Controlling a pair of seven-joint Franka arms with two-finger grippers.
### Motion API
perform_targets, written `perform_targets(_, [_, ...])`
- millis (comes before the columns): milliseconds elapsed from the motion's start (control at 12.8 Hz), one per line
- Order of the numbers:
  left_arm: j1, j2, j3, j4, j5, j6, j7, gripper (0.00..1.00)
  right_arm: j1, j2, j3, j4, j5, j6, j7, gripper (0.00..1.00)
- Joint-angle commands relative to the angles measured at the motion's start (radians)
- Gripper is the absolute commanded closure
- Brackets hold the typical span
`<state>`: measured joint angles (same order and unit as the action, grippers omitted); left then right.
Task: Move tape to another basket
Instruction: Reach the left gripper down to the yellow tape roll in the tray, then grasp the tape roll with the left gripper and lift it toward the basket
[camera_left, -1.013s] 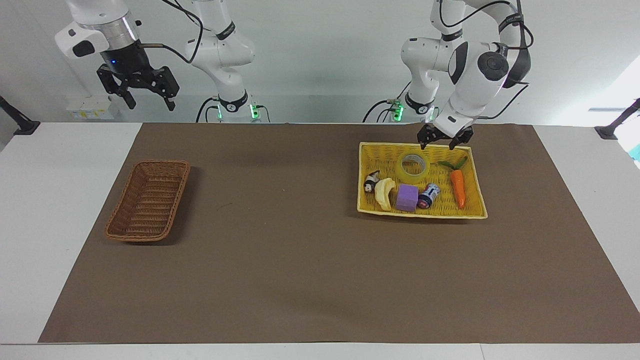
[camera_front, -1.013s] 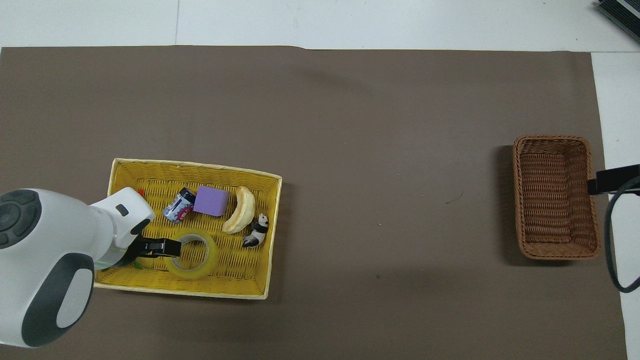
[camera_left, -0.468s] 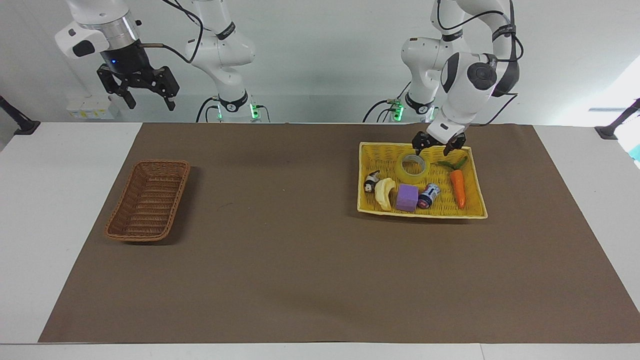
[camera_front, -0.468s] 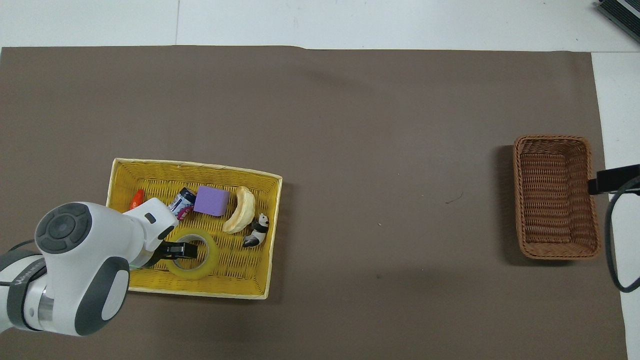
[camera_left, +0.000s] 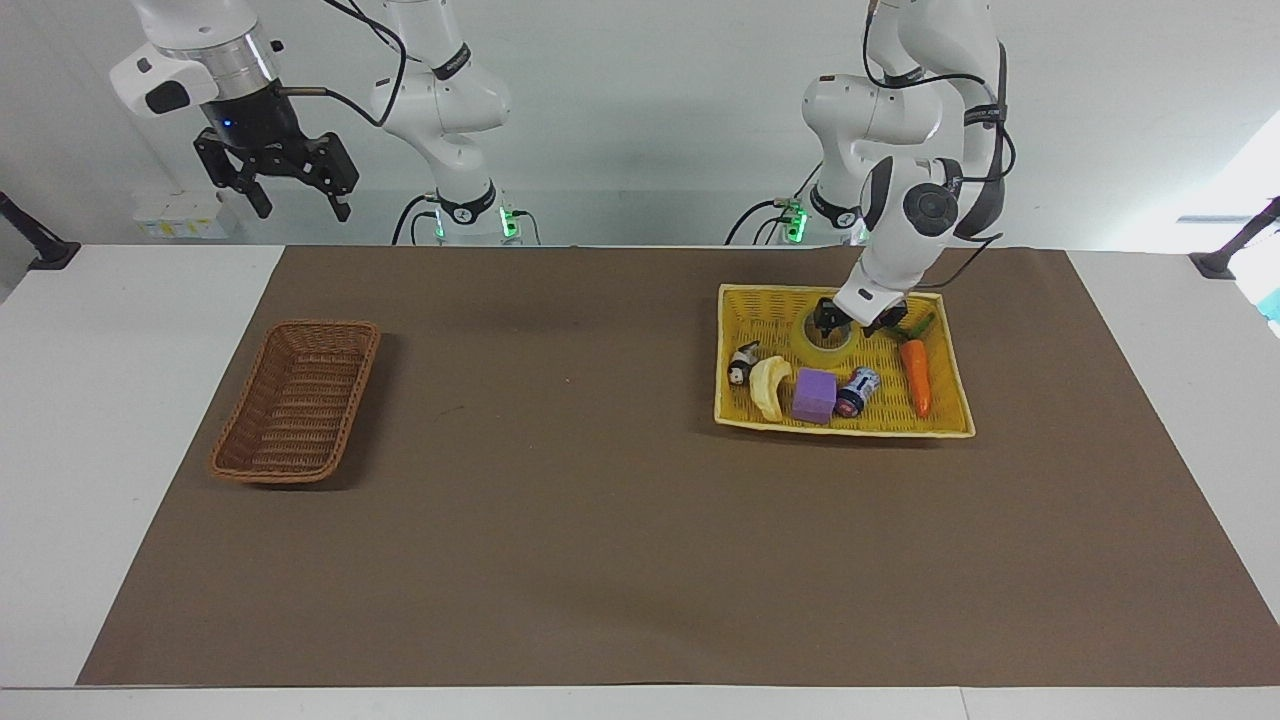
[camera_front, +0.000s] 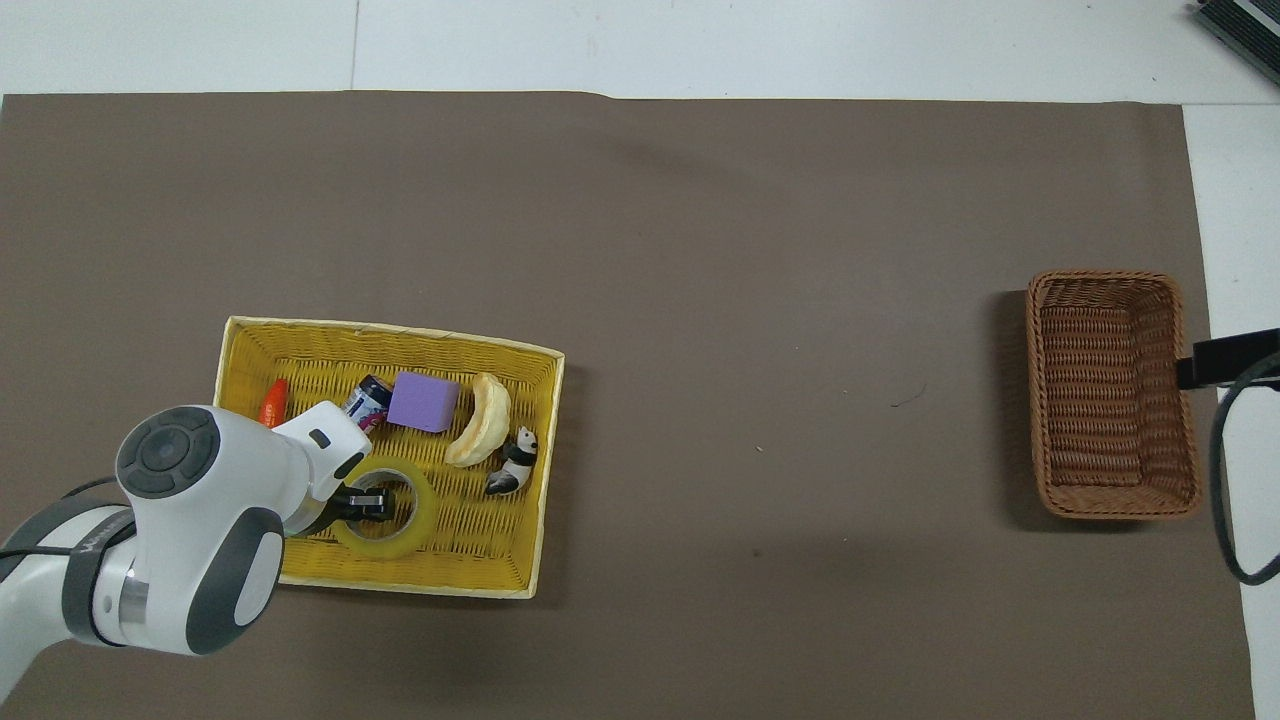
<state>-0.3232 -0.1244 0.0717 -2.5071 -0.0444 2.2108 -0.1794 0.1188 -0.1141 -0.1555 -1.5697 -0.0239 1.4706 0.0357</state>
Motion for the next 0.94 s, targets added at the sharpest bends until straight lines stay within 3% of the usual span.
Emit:
perform_targets(0, [-0.010,-0.011,0.010,-0.016,-0.018,0.021,-0.014,1.00,-0.010,-0.018,0.005,-0.015,0.013,-0.004,0.007,0.00])
perform_targets(234, [-0.007,0.015,0.010,0.036,-0.080,-0.026,0.001,1.00,-0.010,-0.016,0.005,-0.015,0.013,-0.004,0.007,0.00])
perform_targets(857, [-0.008,0.028,0.011,0.333,-0.084,-0.297,0.000,1.00,-0.010,-0.016,0.005,-0.015,0.013,-0.004,0.007,0.00])
